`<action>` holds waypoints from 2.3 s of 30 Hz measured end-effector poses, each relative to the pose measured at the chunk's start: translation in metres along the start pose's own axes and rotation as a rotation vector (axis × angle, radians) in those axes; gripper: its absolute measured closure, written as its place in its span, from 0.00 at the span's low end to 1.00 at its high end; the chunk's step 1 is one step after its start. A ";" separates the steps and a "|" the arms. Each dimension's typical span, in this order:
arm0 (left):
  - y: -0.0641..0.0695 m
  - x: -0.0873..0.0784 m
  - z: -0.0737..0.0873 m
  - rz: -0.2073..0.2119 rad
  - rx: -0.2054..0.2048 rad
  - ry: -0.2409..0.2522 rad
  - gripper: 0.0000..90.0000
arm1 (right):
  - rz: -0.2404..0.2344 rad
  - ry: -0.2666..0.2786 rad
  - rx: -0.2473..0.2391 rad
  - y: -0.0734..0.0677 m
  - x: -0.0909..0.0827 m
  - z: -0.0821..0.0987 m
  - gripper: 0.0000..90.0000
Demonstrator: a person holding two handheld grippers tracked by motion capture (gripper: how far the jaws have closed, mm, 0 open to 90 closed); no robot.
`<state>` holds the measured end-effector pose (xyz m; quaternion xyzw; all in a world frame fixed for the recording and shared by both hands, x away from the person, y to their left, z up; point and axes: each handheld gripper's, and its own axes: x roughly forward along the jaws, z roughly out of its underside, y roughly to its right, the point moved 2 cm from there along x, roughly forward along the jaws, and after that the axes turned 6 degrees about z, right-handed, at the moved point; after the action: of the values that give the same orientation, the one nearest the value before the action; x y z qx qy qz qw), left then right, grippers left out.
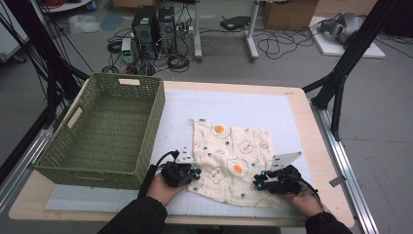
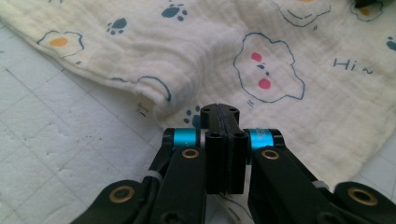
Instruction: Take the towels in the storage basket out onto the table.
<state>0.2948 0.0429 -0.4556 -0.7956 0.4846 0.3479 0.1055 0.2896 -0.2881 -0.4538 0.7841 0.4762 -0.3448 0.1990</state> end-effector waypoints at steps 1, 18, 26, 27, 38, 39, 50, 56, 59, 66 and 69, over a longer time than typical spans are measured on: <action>0.001 -0.001 0.001 -0.001 -0.005 0.000 1.00 | -0.010 -0.003 0.002 0.000 0.000 0.000 0.93; 0.020 -0.025 0.023 0.043 -0.028 0.059 0.99 | -0.062 0.021 0.017 -0.005 -0.005 -0.001 0.82; 0.005 -0.025 0.010 0.007 -0.047 0.136 0.81 | 0.010 0.087 0.079 0.010 -0.012 -0.007 0.65; 0.003 -0.024 0.010 0.003 -0.048 0.140 0.80 | 0.018 0.094 0.091 0.013 -0.012 -0.007 0.64; -0.007 -0.021 0.006 0.021 -0.072 0.229 0.65 | 0.064 0.177 0.156 0.025 -0.023 -0.006 0.49; -0.007 -0.022 0.006 0.021 -0.074 0.234 0.64 | 0.072 0.179 0.160 0.025 -0.024 -0.005 0.47; -0.007 -0.023 0.006 0.017 -0.070 0.234 0.58 | 0.085 0.168 0.193 0.023 -0.025 0.005 0.41; -0.006 -0.023 0.006 0.015 -0.064 0.228 0.58 | 0.086 0.165 0.178 0.022 -0.025 0.006 0.40; -0.005 -0.023 0.006 0.012 -0.056 0.226 0.58 | 0.085 0.162 0.181 0.021 -0.025 0.006 0.40; -0.005 -0.023 0.006 0.011 -0.050 0.231 0.58 | 0.087 0.159 0.168 0.020 -0.024 0.004 0.41; -0.005 -0.023 0.006 0.011 -0.051 0.232 0.58 | 0.096 0.129 0.165 0.019 -0.021 0.005 0.41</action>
<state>0.2898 0.0641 -0.4456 -0.8303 0.4889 0.2662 0.0266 0.2983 -0.3136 -0.4424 0.8403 0.4199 -0.3216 0.1191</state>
